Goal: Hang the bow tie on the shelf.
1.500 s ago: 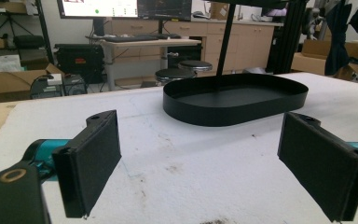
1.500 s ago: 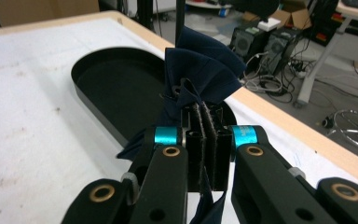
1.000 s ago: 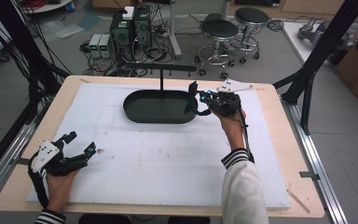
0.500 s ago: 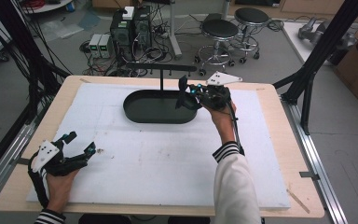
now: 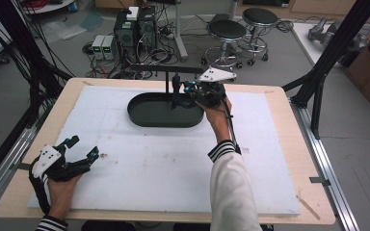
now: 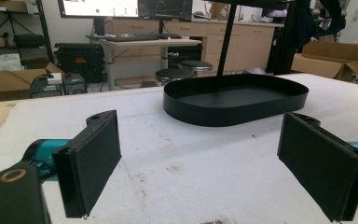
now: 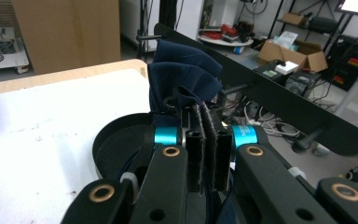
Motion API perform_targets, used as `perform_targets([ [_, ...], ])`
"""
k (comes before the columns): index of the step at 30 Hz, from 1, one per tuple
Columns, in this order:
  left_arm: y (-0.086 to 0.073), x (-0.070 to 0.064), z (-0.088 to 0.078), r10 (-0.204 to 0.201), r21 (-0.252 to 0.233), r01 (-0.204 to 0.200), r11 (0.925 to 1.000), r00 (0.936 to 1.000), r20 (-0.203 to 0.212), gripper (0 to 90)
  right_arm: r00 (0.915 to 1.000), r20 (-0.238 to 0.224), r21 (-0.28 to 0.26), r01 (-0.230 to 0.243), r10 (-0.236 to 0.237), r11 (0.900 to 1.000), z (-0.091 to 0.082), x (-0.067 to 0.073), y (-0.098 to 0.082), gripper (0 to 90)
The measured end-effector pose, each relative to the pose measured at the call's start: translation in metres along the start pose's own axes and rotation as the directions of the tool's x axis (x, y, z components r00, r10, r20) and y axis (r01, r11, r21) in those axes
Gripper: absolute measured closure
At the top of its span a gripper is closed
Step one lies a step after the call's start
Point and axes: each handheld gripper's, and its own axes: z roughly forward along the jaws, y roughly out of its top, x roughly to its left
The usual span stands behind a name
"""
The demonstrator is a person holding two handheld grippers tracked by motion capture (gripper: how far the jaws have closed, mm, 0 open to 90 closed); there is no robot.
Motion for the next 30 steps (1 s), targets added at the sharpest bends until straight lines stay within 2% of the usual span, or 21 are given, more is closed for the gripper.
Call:
perform_targets([
  [9,0.000,0.000,0.000,-0.002,-0.002,0.002,1.0000,1.0000,-0.003,13.4,0.9990,0.040,0.025,0.021,-0.022,0.999,0.024,0.008,0.016,87.8],
  [10,0.000,0.000,0.000,-0.002,0.000,0.002,1.0000,1.0000,-0.003,13.4,0.9974,0.060,0.030,0.038,-0.039,0.999,0.028,0.008,0.020,87.8],
  [15,0.000,0.000,0.000,-0.001,0.001,0.001,1.0000,1.0000,-0.002,13.4,0.9942,0.098,0.053,0.039,-0.044,0.998,0.037,0.006,0.026,87.8],
  [18,0.000,0.001,0.000,-0.003,-0.001,0.003,1.0000,1.0000,-0.003,13.4,0.9941,0.103,0.064,0.028,-0.035,0.998,0.041,0.005,0.029,87.8],
  [19,0.000,0.000,0.000,-0.004,-0.001,0.004,1.0000,1.0000,-0.003,13.4,0.9907,0.125,0.055,0.047,-0.054,0.997,0.044,0.006,0.031,87.7],
  [30,0.000,0.000,0.000,-0.010,-0.002,0.010,0.9999,0.9999,-0.006,13.4,0.9808,0.194,0.086,0.007,-0.024,0.996,0.054,-0.004,0.027,87.8],
])
